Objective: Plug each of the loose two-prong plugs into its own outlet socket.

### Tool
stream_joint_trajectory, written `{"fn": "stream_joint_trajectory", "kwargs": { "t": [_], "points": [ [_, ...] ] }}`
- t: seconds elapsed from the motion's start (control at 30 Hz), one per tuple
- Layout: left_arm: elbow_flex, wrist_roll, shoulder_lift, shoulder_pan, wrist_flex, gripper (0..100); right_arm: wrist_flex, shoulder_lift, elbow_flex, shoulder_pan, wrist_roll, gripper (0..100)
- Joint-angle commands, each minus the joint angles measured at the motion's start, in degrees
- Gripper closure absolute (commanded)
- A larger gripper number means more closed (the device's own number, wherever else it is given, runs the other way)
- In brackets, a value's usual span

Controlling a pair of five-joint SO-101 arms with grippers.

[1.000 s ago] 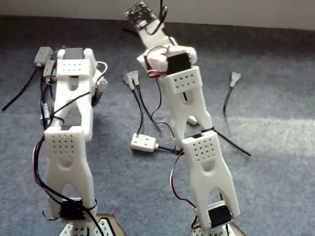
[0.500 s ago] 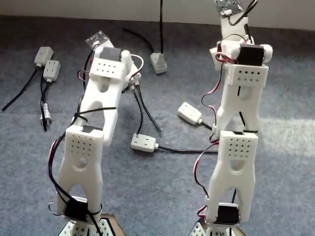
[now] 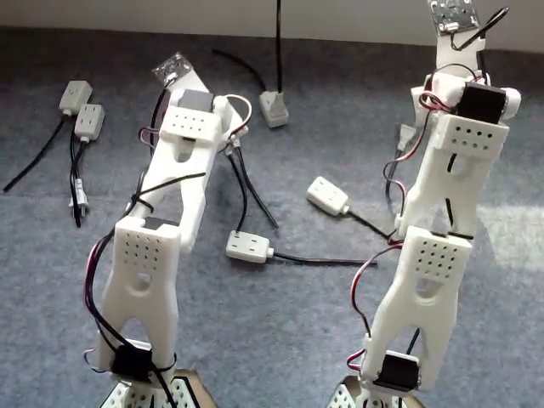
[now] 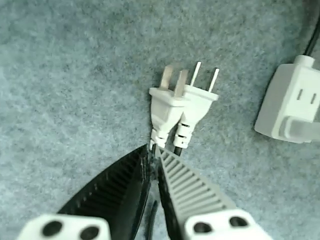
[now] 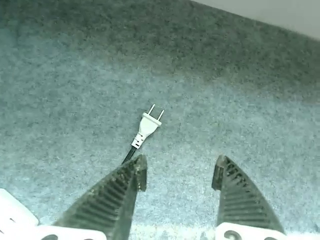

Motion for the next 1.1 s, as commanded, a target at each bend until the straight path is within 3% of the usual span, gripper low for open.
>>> {"fn": "stream_joint_trajectory", "kwargs": {
  "t": [0.0, 0.13, 0.33, 0.6, 0.77, 1.07],
  "points": [
    [-3.1, -0.6, -0.4, 1.6, -2.5, 95, 2.3, -4.0, -7.8, 0.4, 0.5, 78.9],
    [-3.5, -0.9, 2.6, 1.1, -6.9, 92, 2.3, -4.0, -7.7, 0.1, 0.5, 78.9],
    [-5.8, -1.6, 2.5, 0.4, -4.2, 82, 2.3, -4.0, -7.7, 0.3, 0.5, 79.1],
    [-6.0, -18.5, 2.2, -1.6, -5.7, 82, 2.3, -2.5, -7.7, 0.7, 0.4, 79.1],
    [-5.7, -25.4, 2.6, -1.5, -9.9, 82, 2.3, 1.6, -7.7, 2.0, 0.4, 79.1],
    [-5.9, -25.4, 6.6, -3.7, -12.1, 82, 2.2, 3.9, -7.7, 2.9, 0.4, 79.1]
  ]
}}
